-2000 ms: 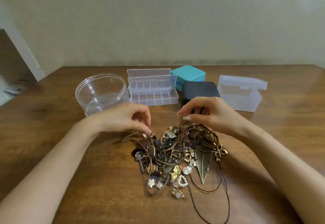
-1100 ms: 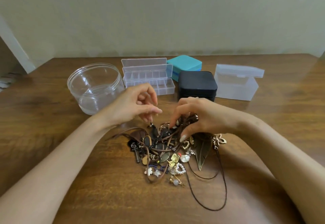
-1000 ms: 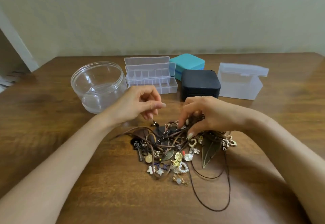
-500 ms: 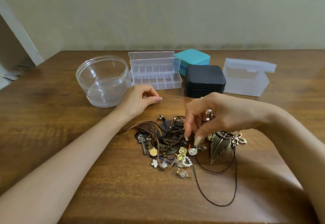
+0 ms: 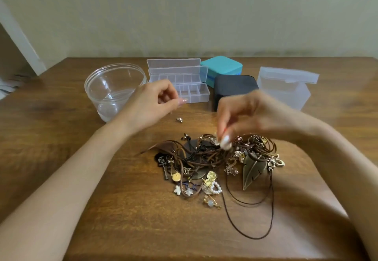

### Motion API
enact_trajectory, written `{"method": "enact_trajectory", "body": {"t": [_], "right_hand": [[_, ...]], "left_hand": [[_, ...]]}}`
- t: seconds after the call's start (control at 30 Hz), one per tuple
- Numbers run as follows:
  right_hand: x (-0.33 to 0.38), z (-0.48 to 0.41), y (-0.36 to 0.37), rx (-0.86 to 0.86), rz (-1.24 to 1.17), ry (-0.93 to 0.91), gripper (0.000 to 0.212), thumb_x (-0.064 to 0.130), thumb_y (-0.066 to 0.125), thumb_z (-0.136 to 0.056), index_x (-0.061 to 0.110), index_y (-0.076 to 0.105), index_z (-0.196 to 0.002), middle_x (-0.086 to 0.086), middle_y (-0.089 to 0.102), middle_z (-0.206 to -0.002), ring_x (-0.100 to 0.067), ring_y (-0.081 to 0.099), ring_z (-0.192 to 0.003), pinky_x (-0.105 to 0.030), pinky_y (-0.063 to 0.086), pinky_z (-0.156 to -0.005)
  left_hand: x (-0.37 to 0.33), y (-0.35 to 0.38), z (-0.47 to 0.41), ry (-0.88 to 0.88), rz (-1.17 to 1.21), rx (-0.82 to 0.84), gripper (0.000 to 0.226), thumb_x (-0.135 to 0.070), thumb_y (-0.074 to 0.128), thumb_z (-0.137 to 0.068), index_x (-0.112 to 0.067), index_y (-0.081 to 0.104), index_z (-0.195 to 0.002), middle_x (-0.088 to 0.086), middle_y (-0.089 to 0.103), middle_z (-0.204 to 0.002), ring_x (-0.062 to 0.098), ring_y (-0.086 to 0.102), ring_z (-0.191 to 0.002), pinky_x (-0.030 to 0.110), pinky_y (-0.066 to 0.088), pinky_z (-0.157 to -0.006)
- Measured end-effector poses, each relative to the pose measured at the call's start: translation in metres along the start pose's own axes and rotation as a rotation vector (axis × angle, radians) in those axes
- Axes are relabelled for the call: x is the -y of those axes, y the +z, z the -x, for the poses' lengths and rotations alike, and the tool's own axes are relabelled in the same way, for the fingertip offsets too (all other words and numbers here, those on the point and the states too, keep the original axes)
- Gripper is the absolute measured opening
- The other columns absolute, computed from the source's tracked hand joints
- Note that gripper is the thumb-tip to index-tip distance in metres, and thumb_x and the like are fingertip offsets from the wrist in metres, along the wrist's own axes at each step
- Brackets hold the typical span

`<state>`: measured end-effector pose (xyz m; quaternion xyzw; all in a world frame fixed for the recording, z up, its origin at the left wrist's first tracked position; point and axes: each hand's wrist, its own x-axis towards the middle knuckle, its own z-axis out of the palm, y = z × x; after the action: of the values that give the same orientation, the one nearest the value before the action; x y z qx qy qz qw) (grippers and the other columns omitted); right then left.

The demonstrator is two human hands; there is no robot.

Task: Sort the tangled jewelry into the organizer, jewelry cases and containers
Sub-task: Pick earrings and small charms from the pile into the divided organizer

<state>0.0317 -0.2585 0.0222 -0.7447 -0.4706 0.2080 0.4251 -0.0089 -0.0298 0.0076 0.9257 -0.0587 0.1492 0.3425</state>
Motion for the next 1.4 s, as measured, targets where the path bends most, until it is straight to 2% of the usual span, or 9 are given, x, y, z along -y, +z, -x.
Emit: {"method": "enact_trajectory", "body": {"t": [0.1,0.2,0.33,0.57,0.8,0.97,1.1,1.23,1.4], "right_hand": [[-0.01,-0.009,-0.006,-0.411,-0.13,0.014,0.014,0.022,0.073,-0.067,0.011,0.069,-0.075,-0.005,0.072,-0.078,-0.007,0.065,-0.07,-0.017,0.049,-0.067],[-0.032,-0.03,0.007,-0.558,0.091,0.166,0.012,0.024,0.077,-0.073,0.016,0.072,-0.079,0.0,0.072,-0.078,-0.007,0.065,-0.071,-0.022,0.051,-0.066],[-0.044,-0.048,0.02,-0.526,0.364,0.165,0.008,0.025,0.075,-0.078,0.02,0.072,-0.083,0.007,0.069,-0.079,-0.004,0.064,-0.075,-0.03,0.057,-0.074],[-0.038,-0.05,0.02,-0.404,0.413,0.18,0.013,0.019,0.071,-0.083,0.02,0.073,-0.096,0.006,0.07,-0.091,-0.004,0.064,-0.085,-0.029,0.055,-0.084],[-0.017,-0.021,-0.018,-0.471,0.407,0.155,0.017,0.02,0.075,-0.078,0.025,0.071,-0.093,0.013,0.066,-0.078,0.007,0.057,-0.067,-0.006,0.043,-0.06],[-0.014,0.001,-0.033,-0.076,0.434,0.297,0.014,0.03,0.077,-0.069,0.033,0.069,-0.081,0.013,0.068,-0.076,0.004,0.057,-0.066,-0.014,0.043,-0.058],[-0.012,0.004,-0.033,0.146,0.4,0.445,0.045,0.049,0.074,-0.055,0.038,0.063,-0.097,0.009,0.062,-0.095,0.002,0.055,-0.08,-0.017,0.04,-0.066],[-0.016,-0.002,-0.018,0.211,0.429,0.429,0.042,0.03,0.081,-0.068,0.034,0.057,-0.102,0.005,0.06,-0.099,-0.01,0.056,-0.09,-0.024,0.047,-0.075],[-0.015,-0.001,-0.02,0.133,0.361,0.346,0.019,0.014,0.074,-0.079,0.024,0.066,-0.094,0.003,0.068,-0.086,-0.007,0.062,-0.079,-0.022,0.051,-0.071]], "left_hand": [[-0.016,-0.005,0.01,-0.031,0.142,0.468,0.024,-0.04,0.066,-0.072,-0.019,0.058,-0.08,-0.006,0.058,-0.07,-0.004,0.051,-0.058,0.013,0.043,-0.057],[-0.018,0.007,0.018,0.069,-0.062,0.704,0.034,-0.043,0.077,-0.068,-0.031,0.055,-0.092,-0.014,0.055,-0.091,-0.003,0.049,-0.077,0.013,0.043,-0.068],[-0.013,0.017,0.018,0.152,-0.174,0.712,0.051,-0.046,0.081,-0.062,-0.038,0.047,-0.099,-0.02,0.045,-0.1,-0.005,0.043,-0.09,0.009,0.039,-0.073],[-0.014,0.005,0.015,0.175,0.04,0.846,0.037,-0.052,0.07,-0.072,-0.041,0.059,-0.106,-0.022,0.062,-0.098,0.0,0.06,-0.087,0.019,0.046,-0.071],[-0.004,-0.027,0.002,-0.058,0.255,0.052,0.012,-0.024,0.063,-0.08,-0.016,0.06,-0.088,-0.002,0.065,-0.075,-0.001,0.059,-0.064,0.012,0.05,-0.062],[0.002,-0.025,0.003,-0.095,0.054,0.343,0.017,-0.03,0.068,-0.074,-0.015,0.06,-0.08,-0.002,0.06,-0.071,-0.005,0.054,-0.058,0.009,0.045,-0.059],[-0.005,-0.015,0.009,-0.024,0.069,0.532,0.029,-0.043,0.07,-0.066,-0.023,0.061,-0.087,-0.009,0.061,-0.083,-0.002,0.055,-0.072,0.013,0.045,-0.067],[-0.014,0.011,0.015,0.074,-0.006,0.692,0.04,-0.05,0.073,-0.065,-0.038,0.053,-0.097,-0.022,0.047,-0.105,-0.008,0.045,-0.098,0.01,0.041,-0.083],[-0.016,0.021,0.017,0.165,-0.057,0.73,0.021,-0.03,0.065,-0.085,-0.039,0.049,-0.095,-0.018,0.044,-0.103,-0.005,0.043,-0.097,0.013,0.038,-0.087]]}}
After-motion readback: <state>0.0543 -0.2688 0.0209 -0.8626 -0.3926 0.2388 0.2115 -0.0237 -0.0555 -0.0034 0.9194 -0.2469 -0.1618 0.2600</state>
